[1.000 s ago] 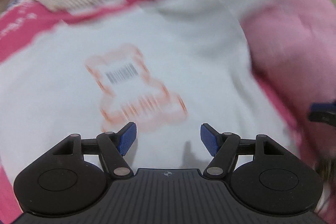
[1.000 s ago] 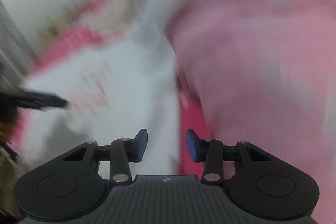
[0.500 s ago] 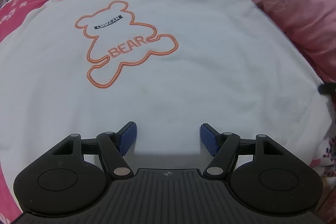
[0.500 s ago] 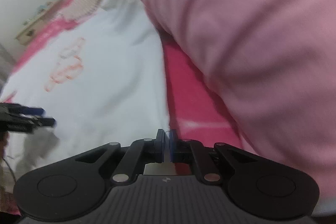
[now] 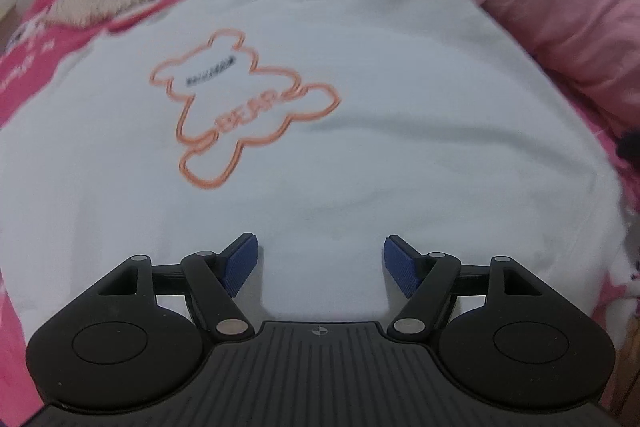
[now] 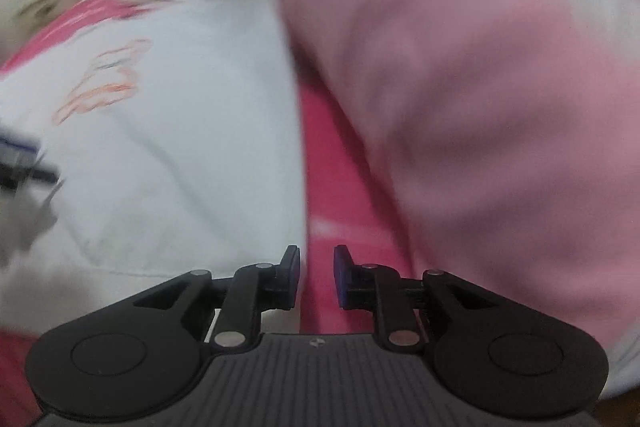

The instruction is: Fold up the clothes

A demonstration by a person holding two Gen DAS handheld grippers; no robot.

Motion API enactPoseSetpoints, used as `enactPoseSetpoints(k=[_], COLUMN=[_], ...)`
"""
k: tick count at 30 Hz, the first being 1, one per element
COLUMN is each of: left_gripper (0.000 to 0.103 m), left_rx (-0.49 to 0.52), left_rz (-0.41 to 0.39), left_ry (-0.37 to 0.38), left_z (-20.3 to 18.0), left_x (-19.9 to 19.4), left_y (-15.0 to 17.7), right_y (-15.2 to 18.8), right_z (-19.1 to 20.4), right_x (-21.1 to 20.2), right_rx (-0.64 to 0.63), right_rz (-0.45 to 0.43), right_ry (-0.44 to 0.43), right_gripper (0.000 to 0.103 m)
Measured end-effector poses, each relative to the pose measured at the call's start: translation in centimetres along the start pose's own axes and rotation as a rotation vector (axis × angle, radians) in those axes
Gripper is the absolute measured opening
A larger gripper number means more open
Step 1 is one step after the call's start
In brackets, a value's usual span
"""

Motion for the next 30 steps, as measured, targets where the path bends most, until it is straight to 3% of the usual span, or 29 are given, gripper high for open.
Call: enactPoseSetpoints(k=[3,6,8,11,13,15,20,23,24,27,30], left_gripper=[0.071,0.071,0.071,0.071,0.071,0.071,0.071,0.071,0.071,0.071,0.072], left_rx=[0.028,0.042,0.038,0.013,-0.012,-0.048,-0.093,-0.08,-0.076,-0.065,-0.056], left_rz=[-0.033,-0.022,-0.009,0.011,0.025,0.045,0.06,0.068,0.07,0.074,0.075], left_ry=[0.025,0.035,0.034,0.048,0.045,0.051,0.067,0.066,0.066,0.065,0.066], left_z=[-0.9,-1.7,-1.9,-1.6,-1.2,-0.7,-0.2,-0.4,-0.5,-0.6,-0.8], left_x=[-0.6,-0.2,0.2,0.6,0.9,1.3,1.4,1.6,1.7,2.0,2.3], left_y=[0.0,0.0,0.0,-0.1,-0.3,-0.4,-0.3,-0.2,-0.1,-0.2,-0.4], right_y=[0.4,1.5,1.0,-2.6,-6.3,-9.9,-17.0,-20.5,-21.6,-24.5,-25.9], right_z=[1.7,2.1,1.2,-1.9,-5.6,-9.4,-19.4,-24.5,-26.1,-29.4,-31.6], right_x=[-0.4,2.3,2.2,-0.9,-3.2,-5.2,-6.1,-5.4,-5.1,-2.4,0.2], right_rx=[-0.099,-0.061,0.001,0.13,0.249,0.369,0.664,0.771,0.801,0.886,0.983], right_rz=[-0.027,0.101,0.109,-0.039,-0.182,-0.317,-0.534,-0.597,-0.616,-0.584,-0.546], right_ry=[-0.039,-0.06,-0.093,-0.165,-0.19,-0.209,-0.22,-0.188,-0.179,-0.159,-0.173], right_gripper=[0.019,0.02,0.02,0.02,0.026,0.04,0.043,0.047,0.054,0.063,0.064])
Point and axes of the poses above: each gripper's, at about its wrist camera, not at the fingertips, and x roughly the way its jaws point, z to its left, y to its underside, the point moved 1 cm from there along x, roughly the way its jaws point, and after that the axes turned 4 degrees about z, right-handed, at the moved point
